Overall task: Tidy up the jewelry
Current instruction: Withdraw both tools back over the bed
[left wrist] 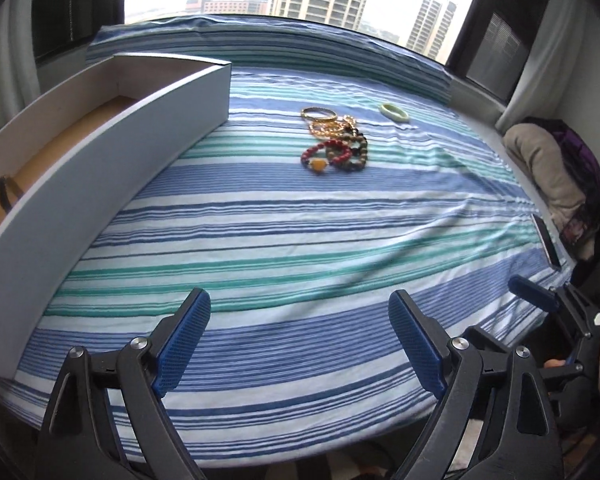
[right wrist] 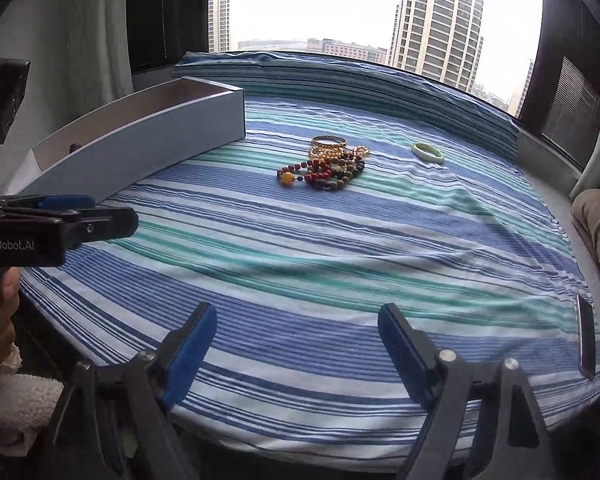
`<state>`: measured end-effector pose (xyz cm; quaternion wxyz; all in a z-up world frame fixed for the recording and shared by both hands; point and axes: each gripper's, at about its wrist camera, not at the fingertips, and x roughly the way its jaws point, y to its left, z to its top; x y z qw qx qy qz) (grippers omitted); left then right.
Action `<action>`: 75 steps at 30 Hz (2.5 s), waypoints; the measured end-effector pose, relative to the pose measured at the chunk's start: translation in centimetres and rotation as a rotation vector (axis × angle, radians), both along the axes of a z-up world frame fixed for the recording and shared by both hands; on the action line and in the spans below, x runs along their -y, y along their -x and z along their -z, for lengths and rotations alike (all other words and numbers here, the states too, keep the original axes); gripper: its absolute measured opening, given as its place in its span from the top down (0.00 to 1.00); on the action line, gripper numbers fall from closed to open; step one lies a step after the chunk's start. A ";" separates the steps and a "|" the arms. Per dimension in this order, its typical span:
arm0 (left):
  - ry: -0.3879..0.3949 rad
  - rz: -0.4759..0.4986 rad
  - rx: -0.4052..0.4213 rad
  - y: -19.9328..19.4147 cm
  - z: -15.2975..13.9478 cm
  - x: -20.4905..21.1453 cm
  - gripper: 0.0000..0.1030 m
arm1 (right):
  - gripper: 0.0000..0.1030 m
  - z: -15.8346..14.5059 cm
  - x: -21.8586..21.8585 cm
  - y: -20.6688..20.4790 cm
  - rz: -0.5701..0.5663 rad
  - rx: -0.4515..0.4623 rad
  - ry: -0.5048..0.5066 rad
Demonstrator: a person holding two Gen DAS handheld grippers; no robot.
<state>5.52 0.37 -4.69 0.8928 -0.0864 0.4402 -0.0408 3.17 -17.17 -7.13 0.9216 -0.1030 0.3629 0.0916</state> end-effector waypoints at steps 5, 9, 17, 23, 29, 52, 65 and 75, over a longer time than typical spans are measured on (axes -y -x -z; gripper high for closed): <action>-0.019 0.012 0.000 0.5 0.1 0.7 0.11 | 0.18 1.4 0.2 0.8 0.006 -0.043 -0.024; -0.030 -0.005 0.013 0.7 -0.1 0.4 0.09 | 0.18 1.0 -0.4 0.6 -0.009 -0.022 -0.016; -0.028 -0.025 -0.002 0.5 0.5 0.0 0.09 | 0.18 1.1 -1.3 1.0 -0.020 -0.022 -0.008; -0.035 -0.027 -0.007 0.5 0.6 0.1 0.09 | 0.18 1.2 -1.4 0.8 -0.012 -0.026 0.000; -0.040 -0.031 -0.025 0.4 1.0 0.0 0.09 | 0.18 1.3 -1.6 0.8 -0.020 -0.031 0.004; -0.054 -0.043 -0.055 0.0 1.7 -0.3 0.09 | 0.18 1.3 -1.6 0.6 -0.014 -0.042 -0.002; -0.054 -0.031 -0.073 -2.3 2.0 0.0 0.09 | 0.18 1.8 0.3 0.0 0.025 -0.051 -0.032; -0.006 0.069 -0.039 -11.7 1.1 0.6 0.09 | 0.18 2.9 2.4 -0.9 0.066 -0.082 -0.065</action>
